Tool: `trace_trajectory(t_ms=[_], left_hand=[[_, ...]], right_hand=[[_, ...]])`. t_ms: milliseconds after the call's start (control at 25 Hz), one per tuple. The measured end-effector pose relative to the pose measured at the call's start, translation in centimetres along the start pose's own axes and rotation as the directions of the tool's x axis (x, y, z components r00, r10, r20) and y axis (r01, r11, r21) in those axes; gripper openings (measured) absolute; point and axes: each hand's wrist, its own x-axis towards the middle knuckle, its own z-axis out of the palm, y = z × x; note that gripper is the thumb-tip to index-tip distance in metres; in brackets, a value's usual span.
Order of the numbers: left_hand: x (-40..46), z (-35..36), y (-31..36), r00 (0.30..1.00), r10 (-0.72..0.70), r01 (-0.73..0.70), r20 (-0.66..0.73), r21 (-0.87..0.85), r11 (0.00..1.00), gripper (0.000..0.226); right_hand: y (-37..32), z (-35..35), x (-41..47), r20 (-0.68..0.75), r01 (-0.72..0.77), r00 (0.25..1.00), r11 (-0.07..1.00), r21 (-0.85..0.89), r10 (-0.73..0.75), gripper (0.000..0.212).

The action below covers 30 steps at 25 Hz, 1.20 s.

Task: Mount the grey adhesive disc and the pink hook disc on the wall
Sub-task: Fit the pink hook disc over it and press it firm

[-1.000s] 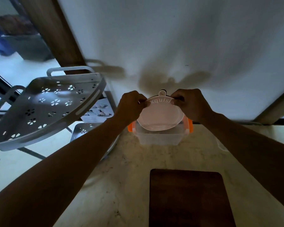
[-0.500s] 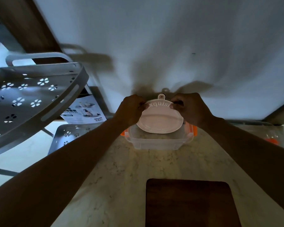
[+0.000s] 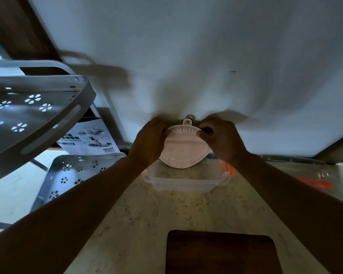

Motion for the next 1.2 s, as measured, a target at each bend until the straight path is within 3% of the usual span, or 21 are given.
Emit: trace_trajectory(t_ms=[320,520,800,960,1200], left_hand=[[-0.6,1.1,-0.6,0.997,0.035,-0.038,-0.064,-0.040,0.998,0.023],[-0.8,1.6,-0.9,0.990,0.059,-0.067,-0.126,-0.056,0.996,0.019],[-0.6,1.5,-0.5,0.998,0.063,-0.063,-0.025,0.026,0.998,0.047],[-0.4,1.7,-0.7,0.998,0.059,-0.055,-0.029,0.112,0.992,0.041],[-0.6,1.1,-0.3,0.999,0.040,-0.038,-0.026,0.072,0.997,0.029]], right_hand=[[0.7,0.4,-1.1,0.016,-0.003,1.000,0.996,-0.084,0.004,0.024],[0.2,1.5,-1.3,-0.090,-0.072,0.994,0.996,-0.046,0.068,0.019],[0.4,2.1,-1.4,-0.108,-0.083,0.992,0.986,-0.144,0.068,0.021],[0.1,1.9,-1.5,-0.086,-0.077,0.994,0.982,-0.172,0.063,0.024],[-0.6,0.7,-2.0,-0.067,-0.049,0.997,0.981,-0.187,0.037,0.029]])
